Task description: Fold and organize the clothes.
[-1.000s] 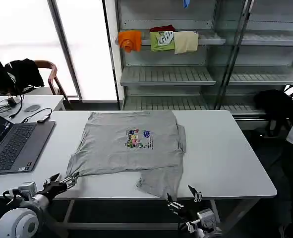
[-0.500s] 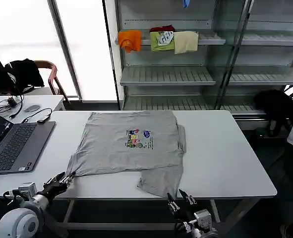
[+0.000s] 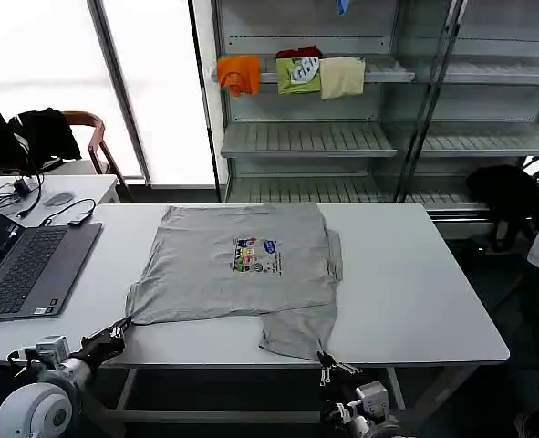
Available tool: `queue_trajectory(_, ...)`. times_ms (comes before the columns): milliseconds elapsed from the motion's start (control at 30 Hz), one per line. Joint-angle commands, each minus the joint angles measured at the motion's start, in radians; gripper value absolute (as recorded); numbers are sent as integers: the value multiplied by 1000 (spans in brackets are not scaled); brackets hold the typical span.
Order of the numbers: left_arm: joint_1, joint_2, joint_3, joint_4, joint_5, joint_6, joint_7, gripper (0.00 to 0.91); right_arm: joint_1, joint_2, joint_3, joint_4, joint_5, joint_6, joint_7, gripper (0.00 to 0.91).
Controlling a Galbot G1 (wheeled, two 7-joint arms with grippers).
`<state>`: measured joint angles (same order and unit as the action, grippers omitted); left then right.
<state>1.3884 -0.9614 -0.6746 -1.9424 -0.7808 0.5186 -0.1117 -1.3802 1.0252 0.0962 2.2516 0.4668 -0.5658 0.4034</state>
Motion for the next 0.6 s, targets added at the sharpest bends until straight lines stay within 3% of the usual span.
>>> queue_trajectory(33,0,0,0,-3,-1,-15,-1,10,0,1,7,3,-11,11,-9,0)
queue_trajectory(600,-250,-11,76,26,-97,-61,-103,10,184,8,67,-30,-24,16,-74,0)
